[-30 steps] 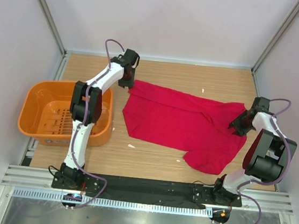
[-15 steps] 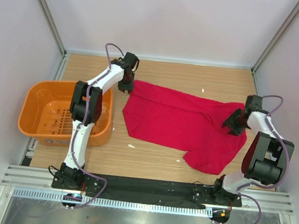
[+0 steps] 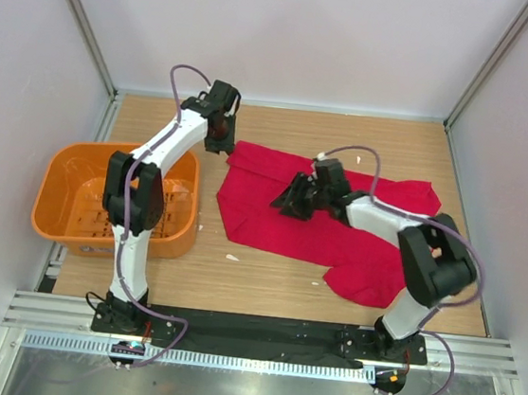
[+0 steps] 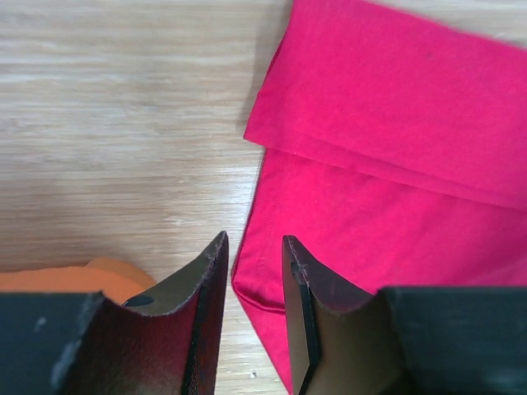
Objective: Fold and stack the t-shirts
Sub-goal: Fold the tshirt
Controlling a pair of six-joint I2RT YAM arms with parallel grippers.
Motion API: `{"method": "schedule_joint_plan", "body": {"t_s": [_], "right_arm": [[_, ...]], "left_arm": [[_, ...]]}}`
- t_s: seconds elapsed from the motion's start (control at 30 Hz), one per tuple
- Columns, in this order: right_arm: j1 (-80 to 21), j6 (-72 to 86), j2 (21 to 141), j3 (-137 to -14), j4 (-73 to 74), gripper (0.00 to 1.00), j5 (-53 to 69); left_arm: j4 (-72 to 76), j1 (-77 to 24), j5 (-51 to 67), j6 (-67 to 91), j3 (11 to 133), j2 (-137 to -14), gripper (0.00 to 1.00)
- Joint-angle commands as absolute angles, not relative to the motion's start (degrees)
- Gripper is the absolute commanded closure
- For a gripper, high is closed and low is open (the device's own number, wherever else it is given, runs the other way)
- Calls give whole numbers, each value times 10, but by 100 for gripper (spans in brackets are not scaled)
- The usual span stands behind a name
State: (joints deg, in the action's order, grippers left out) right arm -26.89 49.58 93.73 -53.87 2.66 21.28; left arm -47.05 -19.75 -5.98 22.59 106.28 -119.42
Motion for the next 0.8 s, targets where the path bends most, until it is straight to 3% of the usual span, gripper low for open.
{"method": "schedule_joint_plan", "body": {"t_s": [0.0,0.07,0.13,0.2,0.3,0.37,0.77], "right_arm": [[-320,579,1000,-577,-104,57,242],[-337,598,1047,-593,-130,75,245],[-358,607,1081,-613,-138,80,244],[-368,611,1097,-623,-143,78,242],[-378,616,1119,-625,-150,66,239],[-381,620,1128,-625,-157,64,243],[-388,611,1139,-625,-135,64,219]], "left_arm": [[-463,-199,-51,237,1067,-1149,66],[-461,-199,-51,236,1064,-1137,66],[-465,-199,-51,234,1064,-1131,66],[-469,-199,-50,233,1064,-1128,66],[-472,-200,-46,232,1061,-1119,66],[-471,-199,-45,232,1058,-1115,66],[-473,-199,-44,225,1048,-1102,66]]}}
